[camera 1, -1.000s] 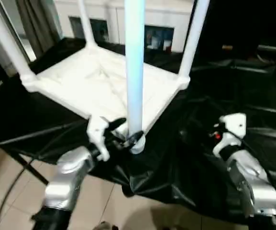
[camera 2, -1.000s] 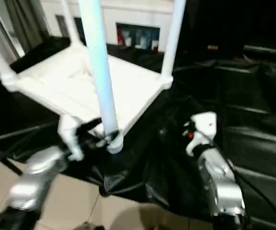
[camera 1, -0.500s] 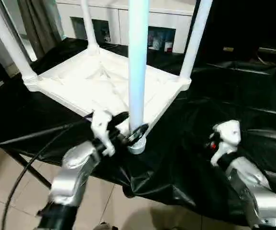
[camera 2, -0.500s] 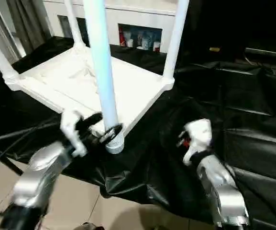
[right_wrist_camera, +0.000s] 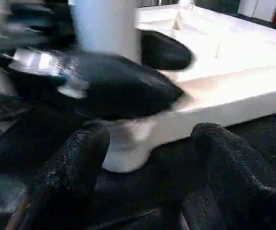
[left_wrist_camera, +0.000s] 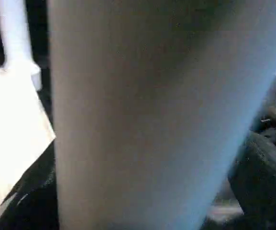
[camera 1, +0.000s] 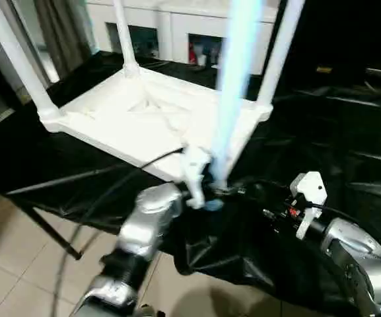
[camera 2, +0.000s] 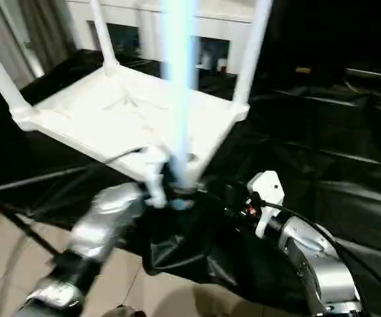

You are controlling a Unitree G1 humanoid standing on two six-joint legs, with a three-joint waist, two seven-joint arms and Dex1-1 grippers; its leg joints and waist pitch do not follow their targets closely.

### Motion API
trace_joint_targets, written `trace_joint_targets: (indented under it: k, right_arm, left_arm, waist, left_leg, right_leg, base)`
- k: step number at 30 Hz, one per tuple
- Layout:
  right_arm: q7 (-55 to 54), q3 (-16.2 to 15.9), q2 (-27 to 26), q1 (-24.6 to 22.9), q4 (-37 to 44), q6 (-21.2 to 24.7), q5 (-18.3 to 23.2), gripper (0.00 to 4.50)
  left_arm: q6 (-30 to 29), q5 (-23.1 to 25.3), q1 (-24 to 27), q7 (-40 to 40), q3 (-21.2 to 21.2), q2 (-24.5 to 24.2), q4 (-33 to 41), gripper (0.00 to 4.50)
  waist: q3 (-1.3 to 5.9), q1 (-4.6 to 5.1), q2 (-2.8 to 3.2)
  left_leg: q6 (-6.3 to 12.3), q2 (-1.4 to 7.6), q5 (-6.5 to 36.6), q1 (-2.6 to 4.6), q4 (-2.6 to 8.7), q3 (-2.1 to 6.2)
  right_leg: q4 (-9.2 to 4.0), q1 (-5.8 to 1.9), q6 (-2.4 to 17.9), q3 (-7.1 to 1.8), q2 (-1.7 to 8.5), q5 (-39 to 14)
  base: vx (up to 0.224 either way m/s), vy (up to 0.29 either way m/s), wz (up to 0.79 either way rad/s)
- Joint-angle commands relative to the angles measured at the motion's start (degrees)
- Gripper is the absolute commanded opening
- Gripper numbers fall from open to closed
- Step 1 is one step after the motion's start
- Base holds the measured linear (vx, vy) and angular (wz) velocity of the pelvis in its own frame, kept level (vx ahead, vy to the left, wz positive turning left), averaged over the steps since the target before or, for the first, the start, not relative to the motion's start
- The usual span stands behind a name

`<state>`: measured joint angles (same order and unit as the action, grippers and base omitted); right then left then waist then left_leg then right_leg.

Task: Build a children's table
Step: Rotate table base

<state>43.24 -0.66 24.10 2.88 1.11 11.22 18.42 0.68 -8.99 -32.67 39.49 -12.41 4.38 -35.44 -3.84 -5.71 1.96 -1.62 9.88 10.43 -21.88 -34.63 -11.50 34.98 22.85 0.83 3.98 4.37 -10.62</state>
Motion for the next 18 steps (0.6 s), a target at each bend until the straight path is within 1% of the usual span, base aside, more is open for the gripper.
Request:
trace_joint_targets:
  k: [1, 2, 3, 4, 6, 7, 8, 9, 10, 12, 13, 14, 15, 16, 18]
  right_arm:
    - [0.8, 0.7, 0.7, -0.3, 1.2, 0.8, 0.8, 3.32]
    - [0.9, 0.8, 0.8, -0.5, 1.3, 0.8, 0.9, 3.32]
    - [1.0, 0.8, 0.9, -0.7, 1.4, 0.8, 1.0, 3.32]
    - [1.1, 0.9, 0.9, -1.0, 1.8, 1.0, 1.3, 3.32]
    - [1.4, 0.8, 1.1, -1.5, 2.5, 1.3, 1.5, 3.32]
    - [1.6, 0.7, 1.2, -1.7, 2.9, 1.6, 1.7, 3.32]
    - [1.8, 0.7, 1.3, -1.8, 3.1, 1.6, 1.7, 3.32]
    - [2.0, 0.7, 1.4, -1.8, 3.1, 1.7, 1.9, 3.32]
    - [2.0, 0.8, 1.4, -1.6, 3.0, 1.7, 2.0, 3.32]
    - [2.1, 0.8, 1.5, -1.5, 2.9, 1.7, 2.0, 3.32]
    - [2.4, 0.9, 1.5, -1.3, 2.6, 1.6, 2.1, 3.32]
    - [2.4, 0.9, 1.5, -1.3, 2.6, 1.6, 2.1, 3.32]
    - [2.8, 0.8, 1.6, -1.1, 2.4, 1.6, 2.4, 3.32]
    - [3.4, 0.6, 1.7, -0.9, 2.3, 1.6, 2.7, 3.32]
    - [3.7, 0.5, 1.7, -0.8, 2.3, 1.6, 2.8, 3.32]
  left_arm:
    - [1.7, 1.8, -2.3, -2.5, 0.1, 0.8, -4.3, 4.42]
    - [2.1, 2.0, -3.3, -3.3, 0.4, 1.2, -6.0, 4.42]
    - [3.8, 2.6, -4.5, -4.7, 0.8, 1.4, -7.9, 4.42]
    - [4.5, 2.6, -5.6, -5.8, 1.4, 1.7, -9.4, 4.42]
    - [5.5, 2.0, -7.0, -6.7, 2.5, 2.1, -11.0, 4.42]
    - [5.4, 1.1, -7.0, -5.6, 3.1, 2.0, -10.7, 4.42]
    - [5.8, 0.6, -6.9, -4.6, 3.5, 1.8, -10.6, 4.42]
    - [5.8, -0.8, -6.1, -1.5, 4.0, 1.2, -9.4, 4.42]
    - [6.3, -1.2, -5.9, 0.1, 4.1, 1.0, -9.6, 4.42]
    - [6.2, -2.1, -5.5, 2.4, 4.3, 0.7, -9.2, 4.42]
    - [4.9, -4.4, -4.7, 7.8, 4.6, -0.3, -8.6, 4.42]
    - [4.9, -4.4, -4.7, 7.8, 4.6, -0.3, -8.6, 4.42]
    - [3.2, -6.1, -4.1, 11.0, 5.1, -1.3, -7.6, 4.42]
    - [1.5, -7.5, -3.8, 14.1, 5.6, -2.5, -7.0, 4.42]
    - [0.8, -8.1, -3.7, 15.4, 5.8, -3.0, -6.8, 4.42]
  waist:
    - [4.6, -0.04, -1.16]
    - [4.58, -0.1, -1.34]
    - [4.51, -0.09, -1.41]
    - [4.55, -0.04, -1.46]
    - [4.48, 0.12, -1.64]
    - [4.51, 0.12, -1.62]
    - [4.4, 0.18, -1.64]
    - [4.42, 0.18, -1.95]
    - [4.42, 0.12, -1.83]
    - [4.34, 0.1, -1.85]
    - [4.27, 0.1, -1.87]
    - [4.29, -0.04, -1.81]
    - [4.22, 0.05, -1.81]
    - [4.22, 0.03, -1.82]
    - [4.22, 0.09, -1.72]
  left_leg:
    - [5.7, 3.01, 9.1, 0.93, 3.29, 1.76]
    - [5.84, 3.13, 8.8, 0.44, 3.43, 2.03]
    - [6.09, 3.0, 9.0, 0.42, 3.34, 1.95]
    - [5.96, 3.04, 9.2, 0.41, 3.34, 1.99]
    - [6.29, 2.91, 9.5, 0.31, 3.32, 1.94]
    - [6.33, 2.92, 9.7, 0.41, 3.32, 1.97]
    - [6.44, 2.91, 9.8, 0.32, 3.36, 1.97]
    - [6.44, 2.89, 9.7, 0.3, 3.33, 1.91]
    - [6.47, 2.93, 9.6, 0.38, 3.34, 1.92]
    - [6.47, 3.01, 10.1, 0.5, 3.4, 1.88]
    - [6.34, 3.12, 10.3, 0.49, 3.45, 1.89]
    - [6.3, 3.09, 10.2, 0.56, 3.49, 1.92]
    - [6.16, 3.3, 10.5, 0.52, 3.62, 1.96]
    - [6.14, 3.24, 10.5, 0.52, 3.59, 1.93]
    - [6.02, 3.25, 10.8, 0.59, 3.58, 1.88]
  right_leg:
    - [-5.07, -2.82, 9.2, -2.79, 4.18, -11.4]
    - [-4.91, -3.27, 9.4, -2.68, 4.47, -11.1]
    - [-5.12, -3.12, 9.2, -2.62, 4.39, -11.7]
    - [-4.99, -3.25, 9.2, -2.6, 4.46, -11.8]
    - [-5.21, -3.24, 9.0, -2.55, 4.43, -12.8]
    - [-5.27, -3.22, 8.9, -2.47, 4.48, -13.8]
    - [-5.43, -3.22, 9.0, -2.42, 4.56, -14.9]
    - [-5.43, -3.15, 8.8, -2.42, 4.55, -15.9]
    - [-5.43, -3.04, 8.9, -2.43, 4.54, -16.1]
    - [-5.58, -2.84, 8.9, -2.47, 4.57, -17.2]
    - [-5.54, -2.76, 9.0, -2.49, 4.56, -17.4]
    - [-5.53, -2.77, 9.1, -2.51, 4.7, -17.6]
    - [-5.32, -2.72, 9.7, -2.56, 4.74, -17.0]
    - [-5.3, -2.7, 9.9, -2.56, 4.78, -16.9]
    - [-5.25, -2.66, 10.1, -2.59, 4.77, -16.7]
  base:
    - [0.0, 0.0, 0.0]
    - [0.0, 0.0, 0.0]
    - [0.0, 0.0, 0.0]
    - [0.0, 0.0, 0.0]
    - [0.0, 0.0, 0.0]
    - [0.0, 0.0, 0.0]
    - [0.0, 0.0, 0.0]
    - [0.0, 0.0, 0.0]
    - [0.0, 0.0, 0.0]
    - [0.0, 0.0, 0.0]
    - [0.0, 0.0, 0.0]
    - [0.0, 0.0, 0.0]
    - [0.0, 0.0, 0.0]
    - [0.0, 0.0, 0.0]
    - [0.0, 0.0, 0.0]
